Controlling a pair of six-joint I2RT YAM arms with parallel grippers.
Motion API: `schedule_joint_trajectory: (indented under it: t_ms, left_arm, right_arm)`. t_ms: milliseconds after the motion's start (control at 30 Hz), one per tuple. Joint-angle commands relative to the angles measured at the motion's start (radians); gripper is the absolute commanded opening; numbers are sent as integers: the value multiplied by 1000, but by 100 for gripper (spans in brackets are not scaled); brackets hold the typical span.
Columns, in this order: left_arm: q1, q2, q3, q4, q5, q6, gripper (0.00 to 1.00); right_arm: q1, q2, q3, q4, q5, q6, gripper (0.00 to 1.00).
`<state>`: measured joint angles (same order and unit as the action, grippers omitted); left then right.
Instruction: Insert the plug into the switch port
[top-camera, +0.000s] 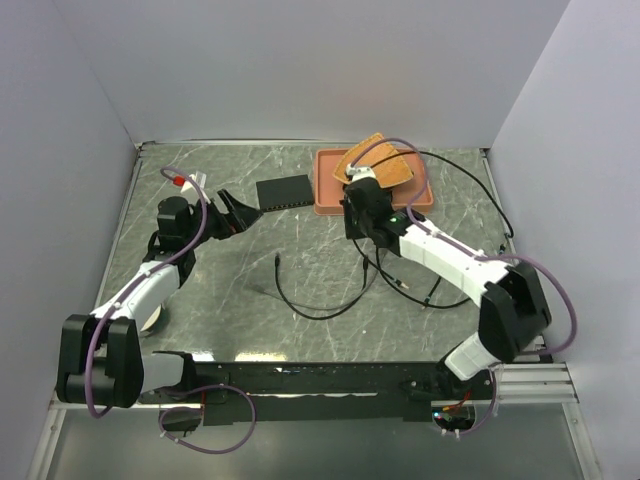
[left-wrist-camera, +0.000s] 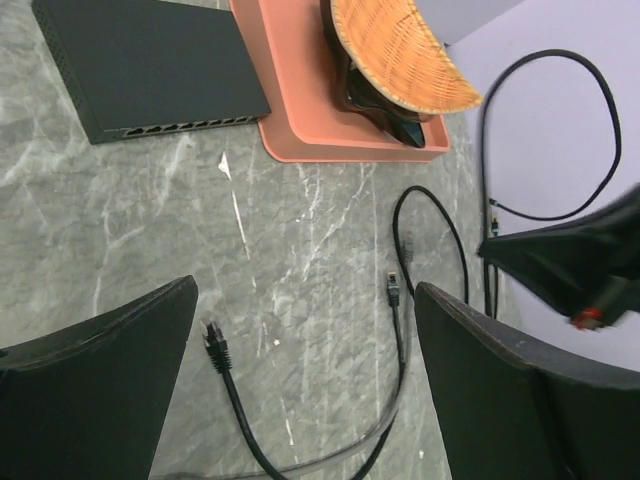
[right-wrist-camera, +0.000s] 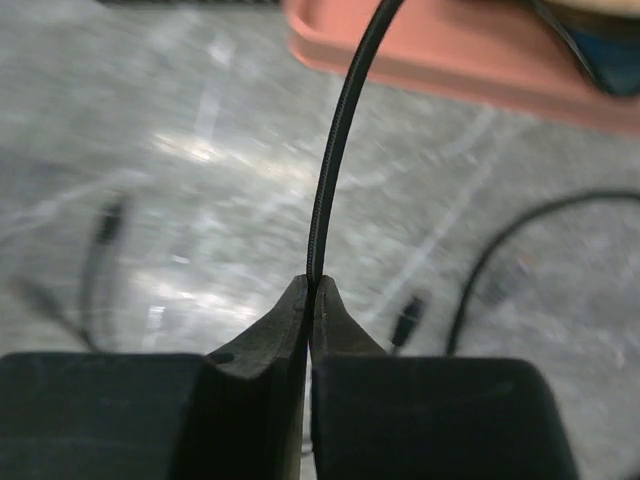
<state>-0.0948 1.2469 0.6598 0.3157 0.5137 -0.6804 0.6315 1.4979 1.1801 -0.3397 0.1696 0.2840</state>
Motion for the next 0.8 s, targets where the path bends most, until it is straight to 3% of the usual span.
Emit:
schedule_joint_trajectory:
  t_ms: [0, 67, 267, 367, 433, 533, 767]
  left_arm:
    - [0, -38, 29, 0, -21, 36, 96]
    - [0, -43, 27, 2, -23, 36, 96]
    - [0, -40, 37, -29, -46, 50, 96]
    - [0, -49, 34, -35, -66, 51, 96]
    - [0, -56, 34, -44, -83, 50, 96]
    - [0, -70, 34, -53, -106, 48, 96]
    - [0, -112, 55, -163, -278, 32, 96]
  right_arm:
    - [-13, 47, 65, -104, 174, 8, 8]
    - [-15, 50, 65, -97, 188, -12, 10]
    - [-23, 71, 137, -192, 327, -28, 56]
    - [-23, 61, 141, -202, 326, -29, 68]
    - [-21, 33, 128, -180, 245, -48, 72]
    - [-9, 15, 115, -148, 151, -65, 86]
    - [128, 108, 194, -142, 1, -37, 98]
